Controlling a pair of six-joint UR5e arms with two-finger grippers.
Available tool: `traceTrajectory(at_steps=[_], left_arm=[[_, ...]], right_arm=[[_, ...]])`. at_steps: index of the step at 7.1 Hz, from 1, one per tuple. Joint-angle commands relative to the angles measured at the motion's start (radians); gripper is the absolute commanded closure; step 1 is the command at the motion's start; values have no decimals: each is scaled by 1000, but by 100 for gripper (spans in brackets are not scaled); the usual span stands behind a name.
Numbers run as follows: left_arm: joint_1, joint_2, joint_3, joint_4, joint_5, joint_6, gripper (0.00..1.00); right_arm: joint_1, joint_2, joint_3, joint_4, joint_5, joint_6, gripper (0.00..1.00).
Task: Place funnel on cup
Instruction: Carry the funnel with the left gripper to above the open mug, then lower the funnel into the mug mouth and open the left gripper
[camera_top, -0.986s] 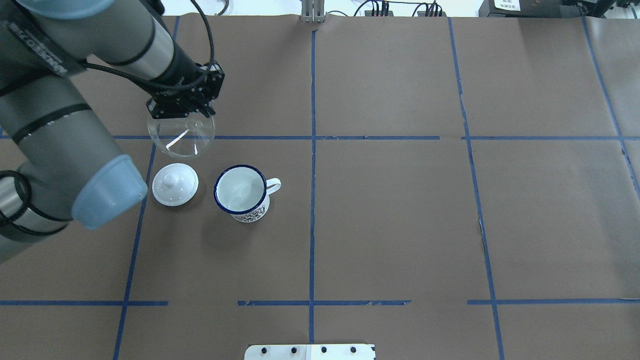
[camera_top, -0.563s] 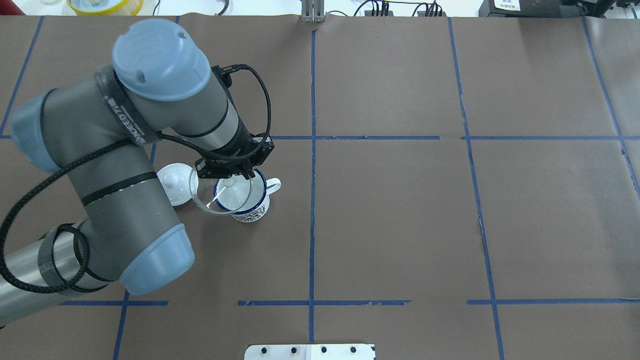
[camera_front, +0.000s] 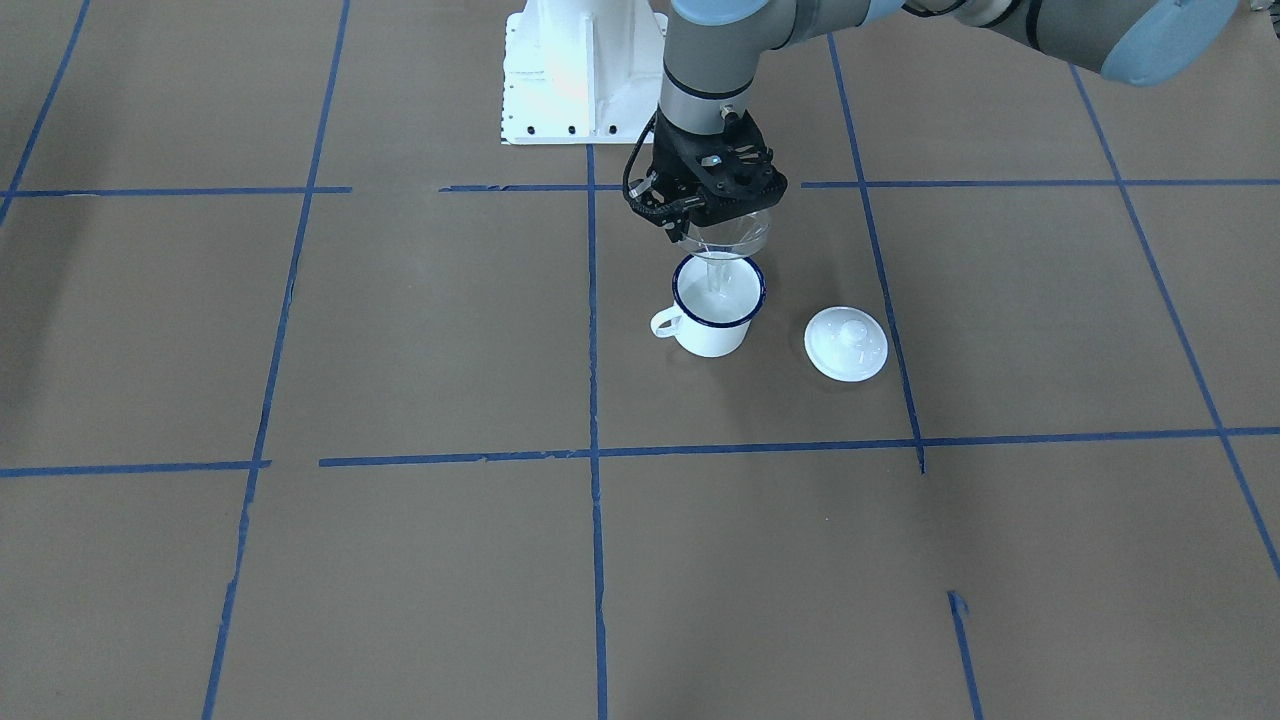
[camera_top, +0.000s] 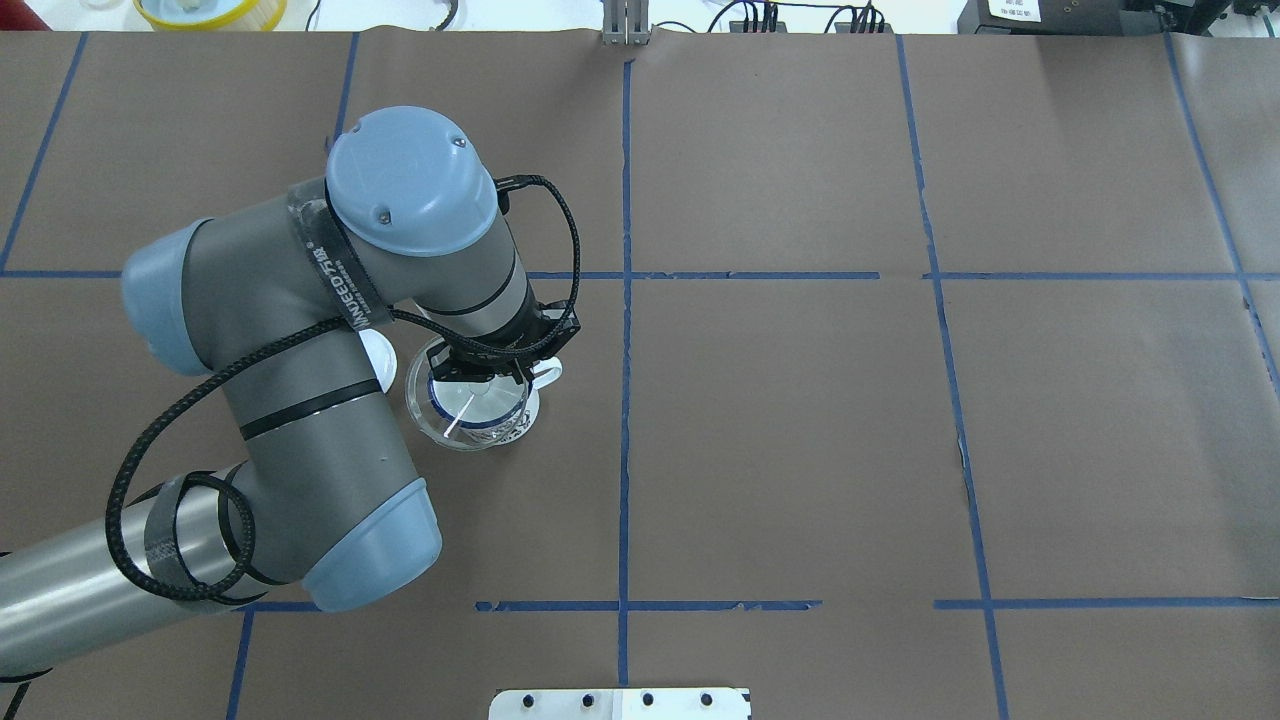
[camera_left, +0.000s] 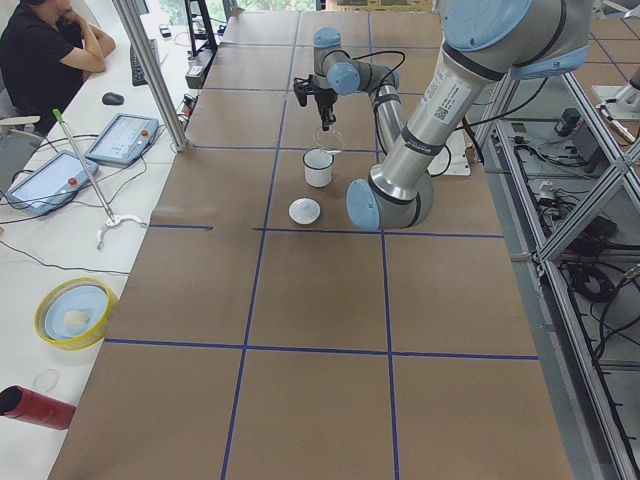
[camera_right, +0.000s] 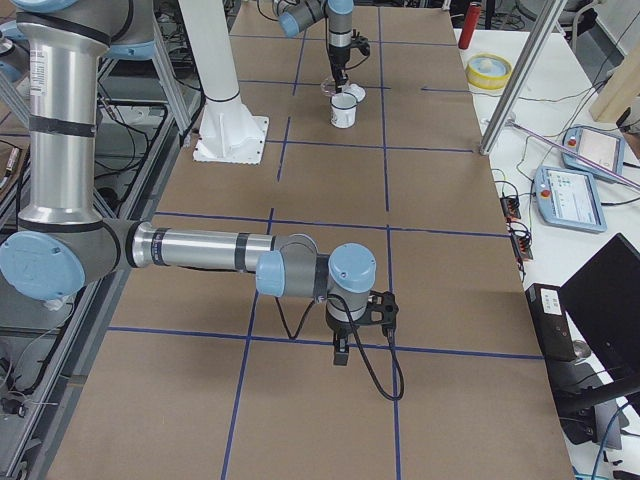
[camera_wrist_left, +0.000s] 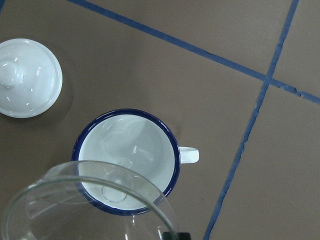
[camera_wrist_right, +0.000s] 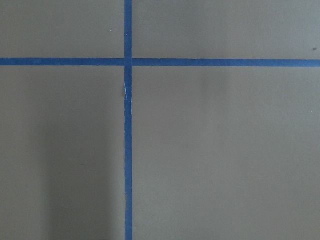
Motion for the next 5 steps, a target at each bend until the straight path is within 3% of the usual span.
traceTrajectory(at_steps=[1,2,3,5], left_arm=[[-1,-1,6,-9,5,1,93],[-1,5,8,-21,13,1,17],[-1,9,8,-23,57,0,0],[-1,11,0,-24,111,0,0]], right_arm=[[0,0,0,0,0,0,0],[0,0,0,0,0,0,0],[0,0,0,0,0,0,0],[0,0,0,0,0,0,0]])
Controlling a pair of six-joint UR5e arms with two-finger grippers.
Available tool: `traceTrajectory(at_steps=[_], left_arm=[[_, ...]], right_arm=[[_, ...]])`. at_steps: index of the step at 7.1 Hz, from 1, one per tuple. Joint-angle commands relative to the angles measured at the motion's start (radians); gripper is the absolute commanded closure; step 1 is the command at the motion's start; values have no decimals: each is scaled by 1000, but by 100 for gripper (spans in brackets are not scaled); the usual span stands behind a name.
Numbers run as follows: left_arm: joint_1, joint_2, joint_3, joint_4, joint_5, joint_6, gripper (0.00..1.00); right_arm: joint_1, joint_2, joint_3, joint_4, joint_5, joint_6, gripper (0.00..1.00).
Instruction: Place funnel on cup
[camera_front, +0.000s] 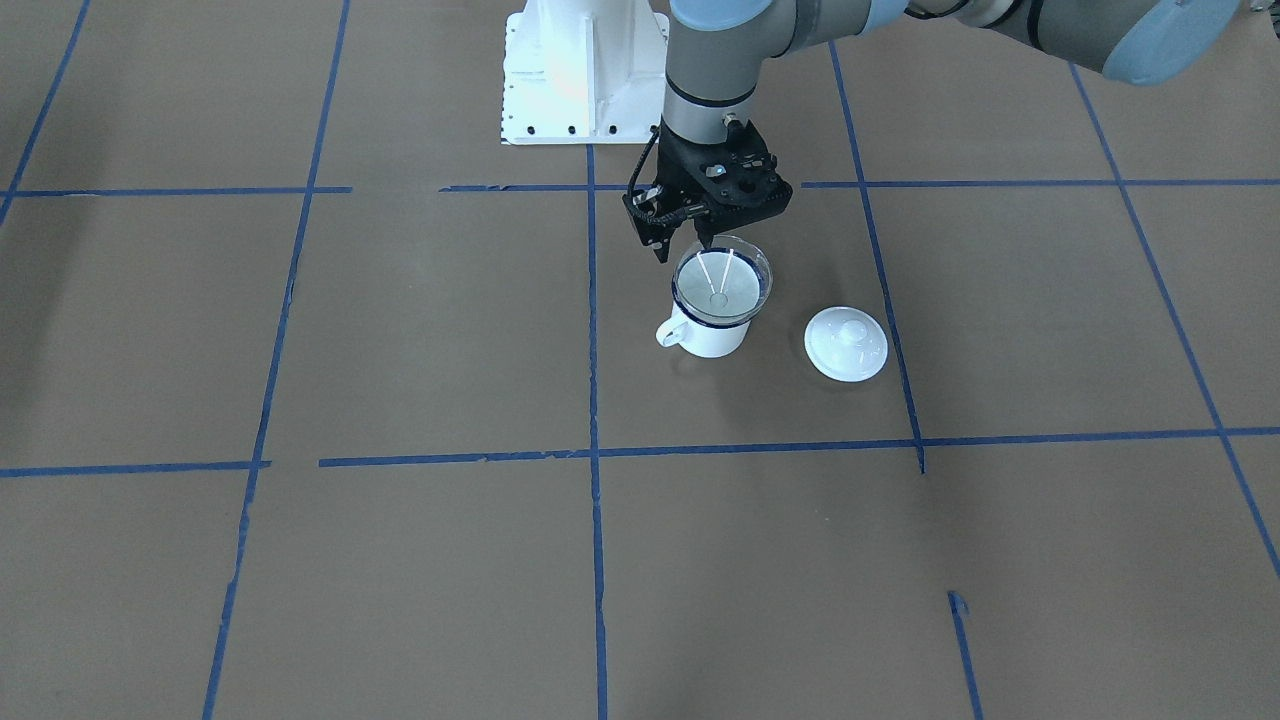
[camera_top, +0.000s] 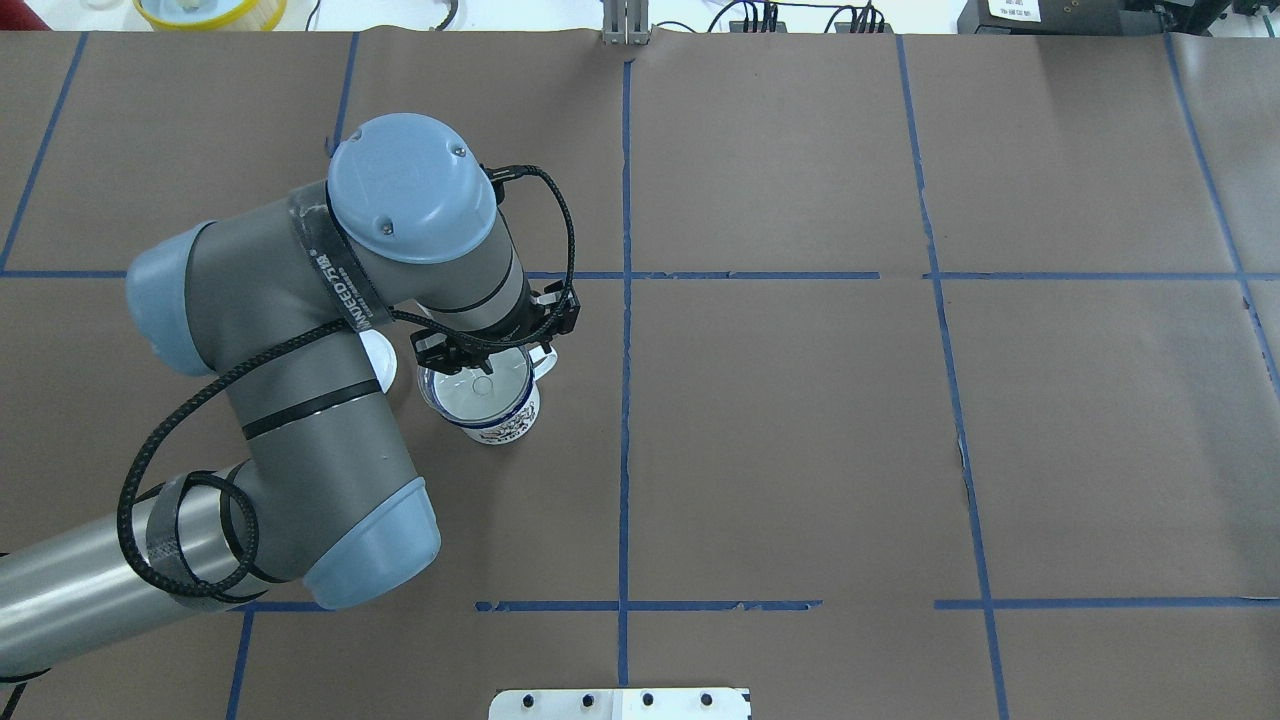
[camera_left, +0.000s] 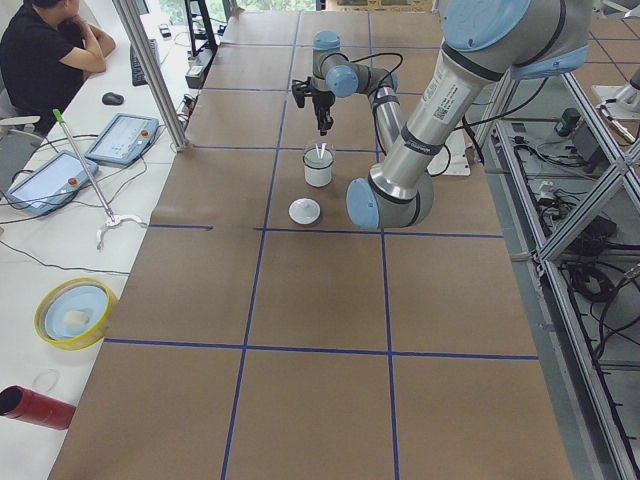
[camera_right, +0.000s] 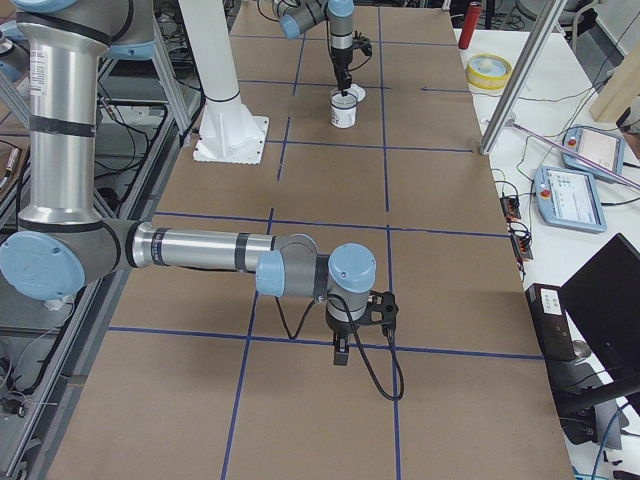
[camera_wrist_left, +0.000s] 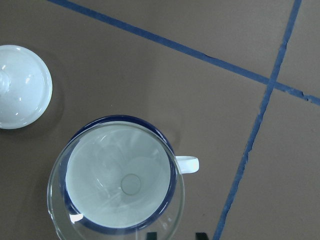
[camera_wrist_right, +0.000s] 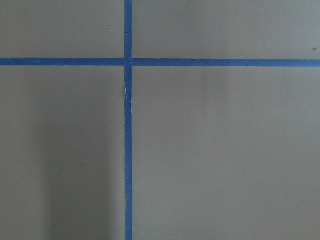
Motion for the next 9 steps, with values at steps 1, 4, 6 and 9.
traceTrajectory(at_steps=[1,4,6,9], left_arm=[[-5,10,-13,-41,57,-1,0],[-97,151,-72,-296,49,223,0],[-289,246,-59,-377,-174,449,0],[-545,377,22,-369,-326,841,0]], right_arm=[[0,0,0,0,0,0,0],[0,0,0,0,0,0,0],[0,0,0,0,0,0,0],[0,0,0,0,0,0,0]])
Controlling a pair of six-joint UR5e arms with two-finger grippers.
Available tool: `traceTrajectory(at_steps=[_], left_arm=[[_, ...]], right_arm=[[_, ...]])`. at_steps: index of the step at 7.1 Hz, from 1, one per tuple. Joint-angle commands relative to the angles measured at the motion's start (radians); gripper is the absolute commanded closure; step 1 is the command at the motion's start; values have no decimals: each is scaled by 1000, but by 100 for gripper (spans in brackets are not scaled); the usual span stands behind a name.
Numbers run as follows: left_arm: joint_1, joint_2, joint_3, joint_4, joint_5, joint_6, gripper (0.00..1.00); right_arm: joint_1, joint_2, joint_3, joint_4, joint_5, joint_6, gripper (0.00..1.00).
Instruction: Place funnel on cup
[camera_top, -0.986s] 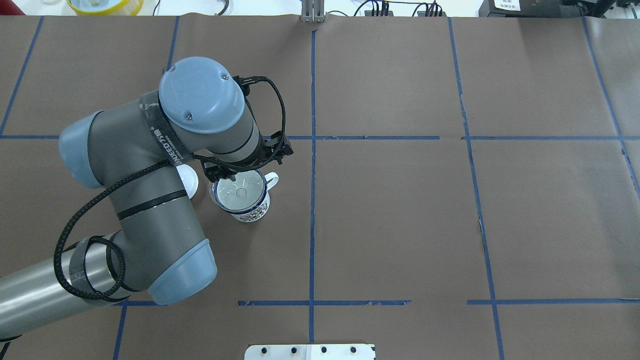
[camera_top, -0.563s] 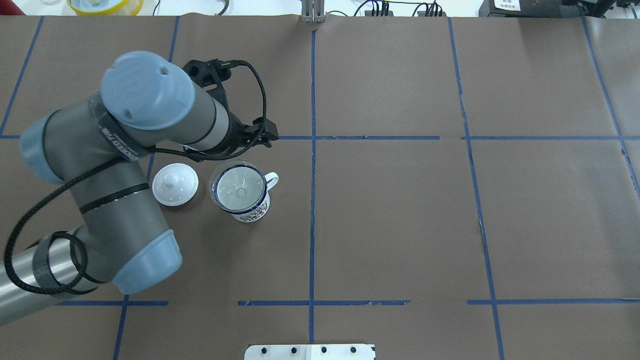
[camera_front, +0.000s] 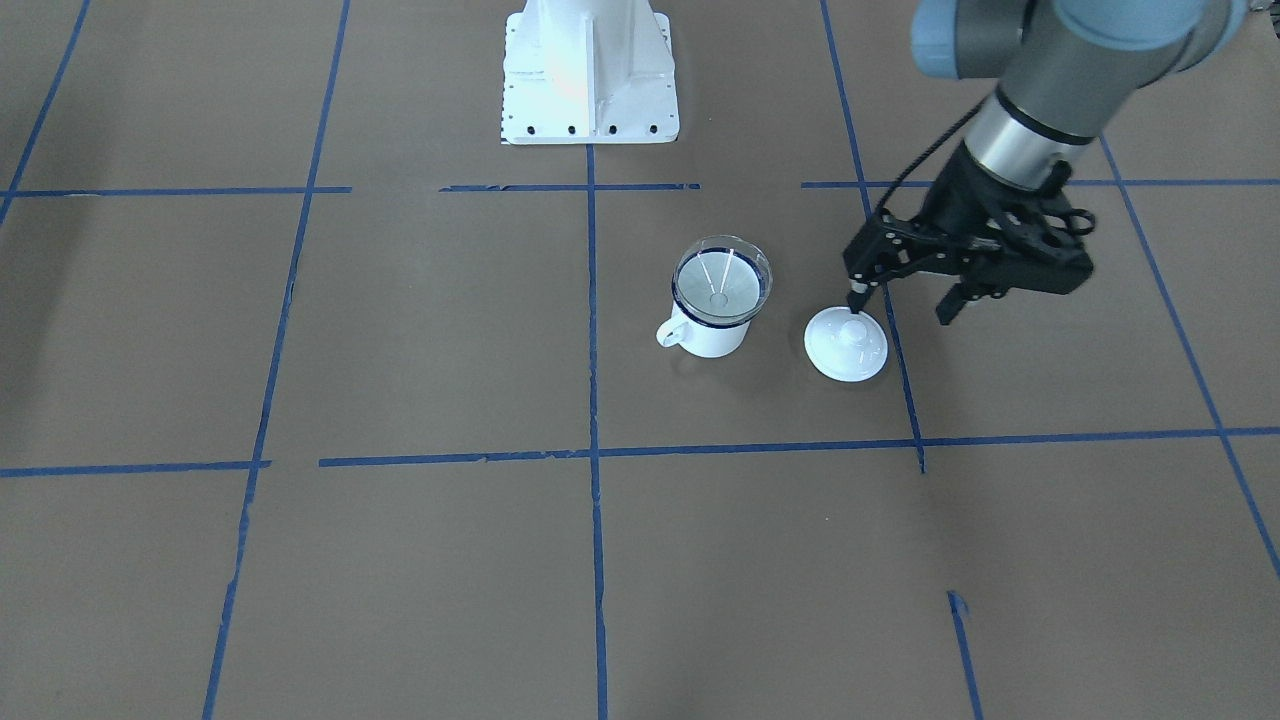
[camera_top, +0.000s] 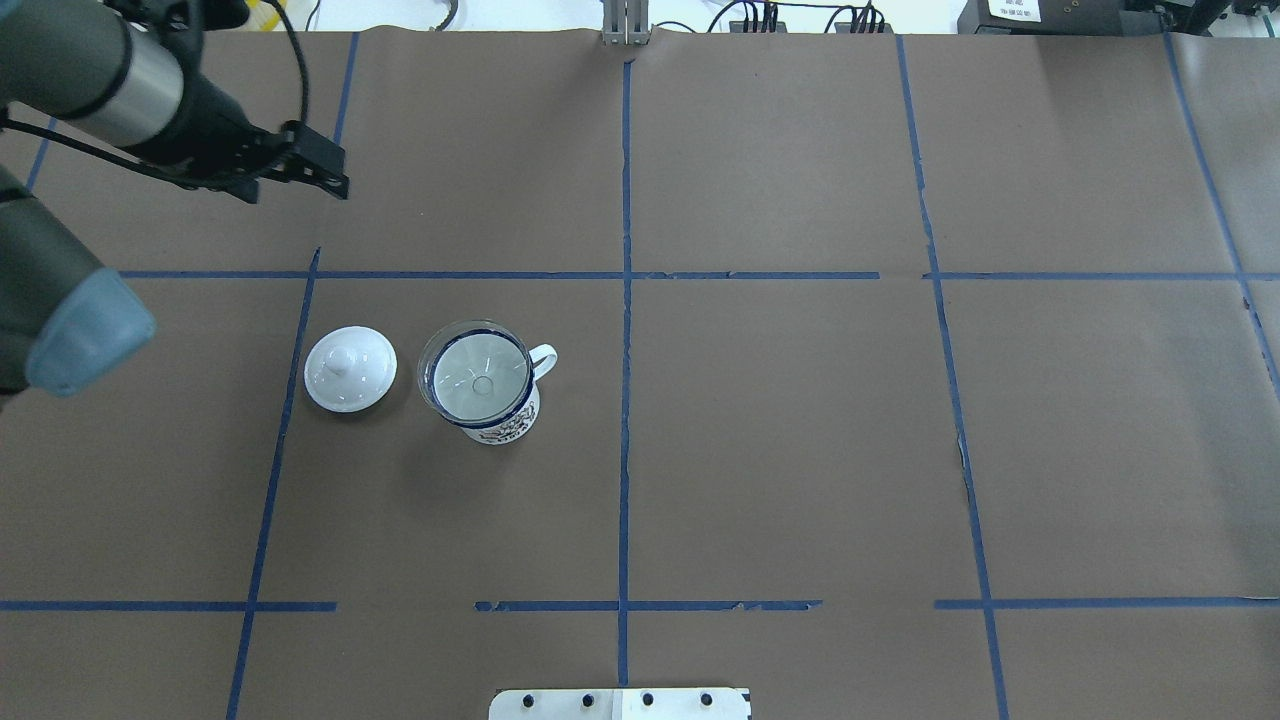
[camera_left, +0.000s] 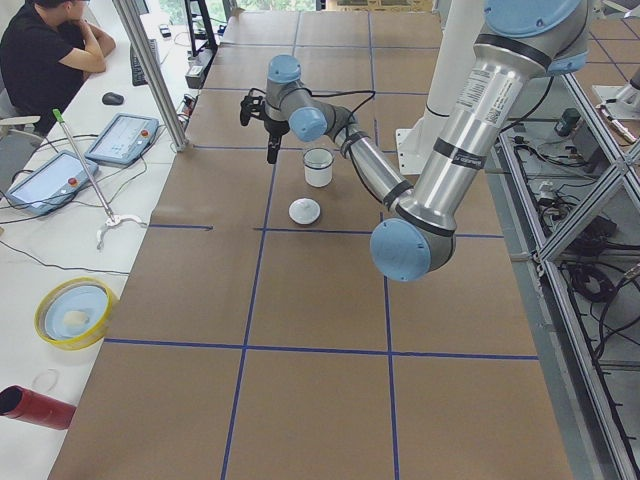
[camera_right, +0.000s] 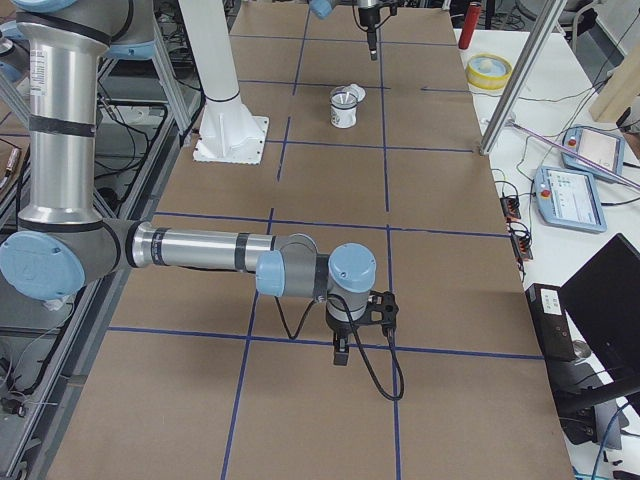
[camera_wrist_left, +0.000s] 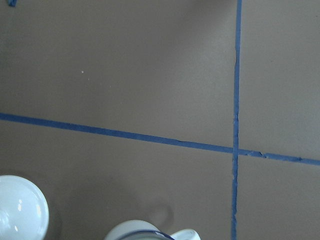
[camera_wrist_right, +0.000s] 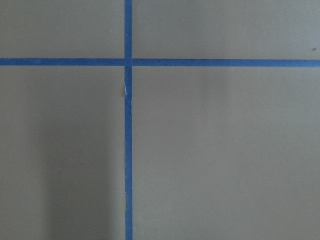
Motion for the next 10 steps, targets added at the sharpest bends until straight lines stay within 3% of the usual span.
traceTrajectory(at_steps=[1,3,5,10], left_arm=[[-167,115,65,4,-67,325,0],[-302,233,65,29,-90,548,0],[-339,284,66,96,-86,701,0],[-399,363,92,96,-78,749,0]], right_arm=[[0,2,0,0,0,0,0],[0,0,0,0,0,0,0],[0,0,0,0,0,0,0],[0,0,0,0,0,0,0]])
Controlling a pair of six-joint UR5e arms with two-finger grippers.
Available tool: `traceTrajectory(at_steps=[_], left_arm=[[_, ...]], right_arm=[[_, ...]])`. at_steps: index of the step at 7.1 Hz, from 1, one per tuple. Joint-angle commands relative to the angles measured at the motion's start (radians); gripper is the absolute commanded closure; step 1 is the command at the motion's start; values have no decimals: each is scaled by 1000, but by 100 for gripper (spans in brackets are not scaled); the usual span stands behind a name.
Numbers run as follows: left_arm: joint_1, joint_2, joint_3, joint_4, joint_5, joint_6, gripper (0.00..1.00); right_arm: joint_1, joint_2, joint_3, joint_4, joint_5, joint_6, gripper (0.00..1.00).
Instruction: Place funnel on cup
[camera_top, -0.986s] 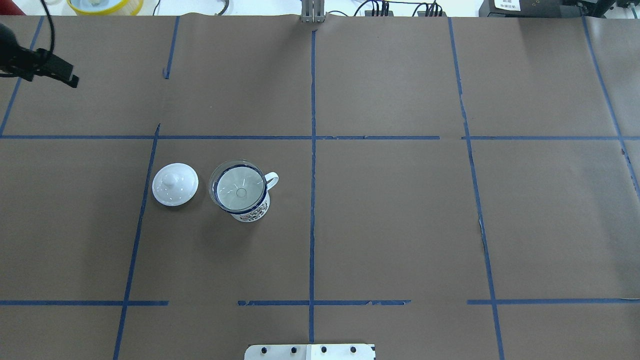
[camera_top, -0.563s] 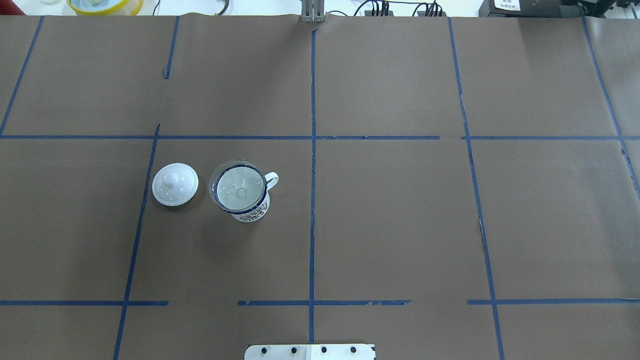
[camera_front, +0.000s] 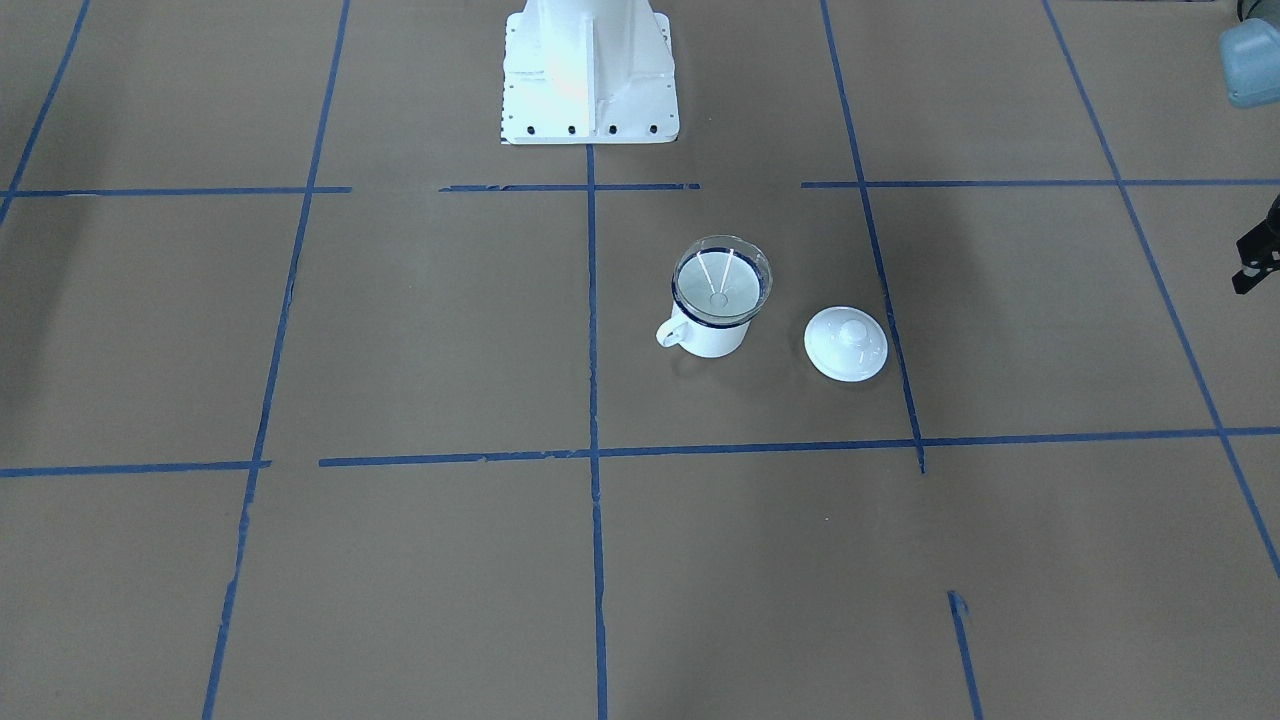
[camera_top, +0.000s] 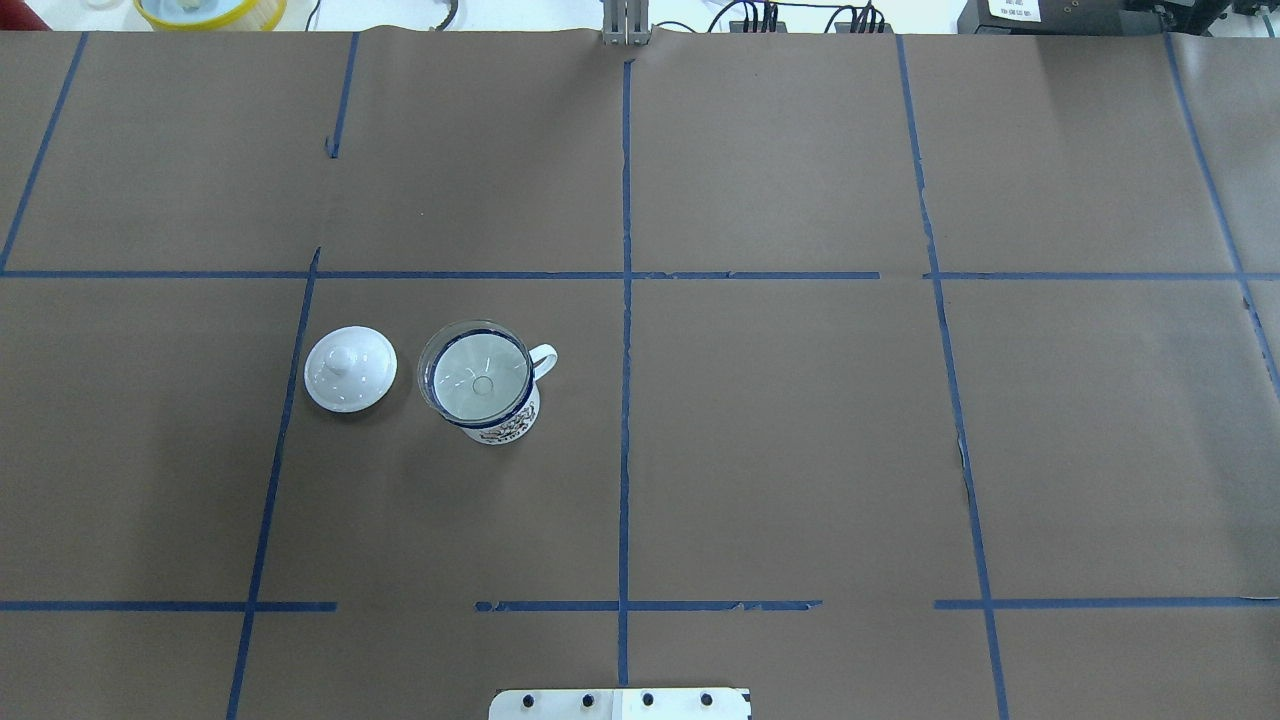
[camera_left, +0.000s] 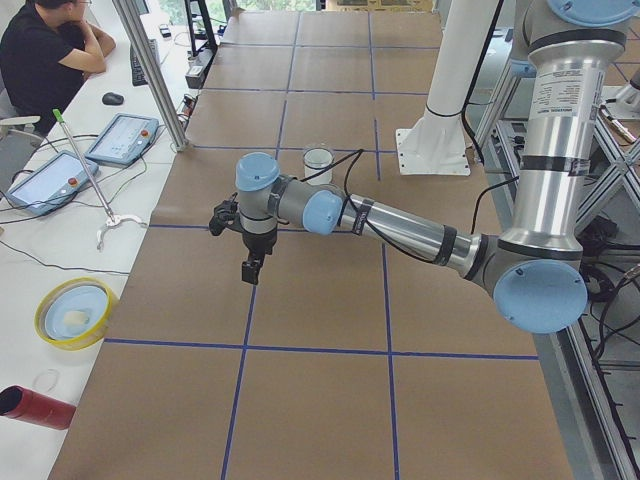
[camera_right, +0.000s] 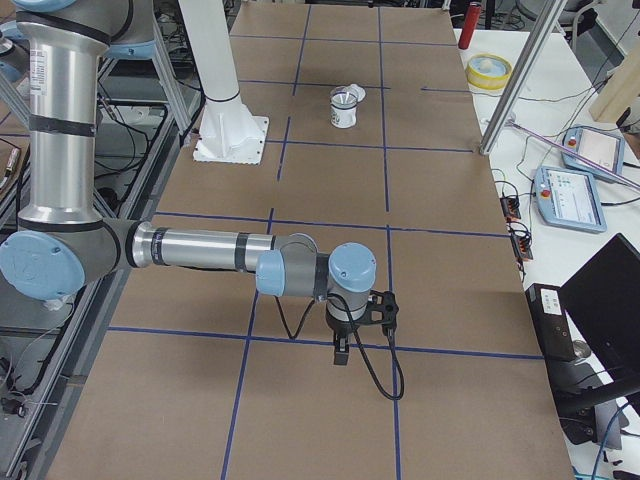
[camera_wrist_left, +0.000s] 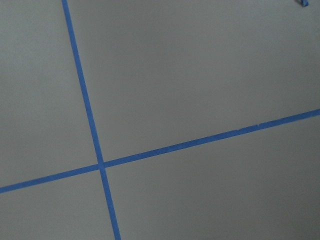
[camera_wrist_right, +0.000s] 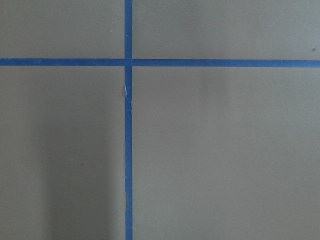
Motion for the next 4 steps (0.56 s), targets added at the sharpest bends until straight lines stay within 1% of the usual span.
traceTrajectory(at_steps=[1,2,3,4], left_arm=[[-23,7,34,3,0,31,0],[-35,27,63,7,-3,154,0],[-92,29,103,21,-6,216,0],[-150,35,120,35,-9,237,0]], right_arm=[[0,0,0,0,0,0,0],[0,0,0,0,0,0,0],[0,1,0,0,0,0,0],[0,0,0,0,0,0,0]])
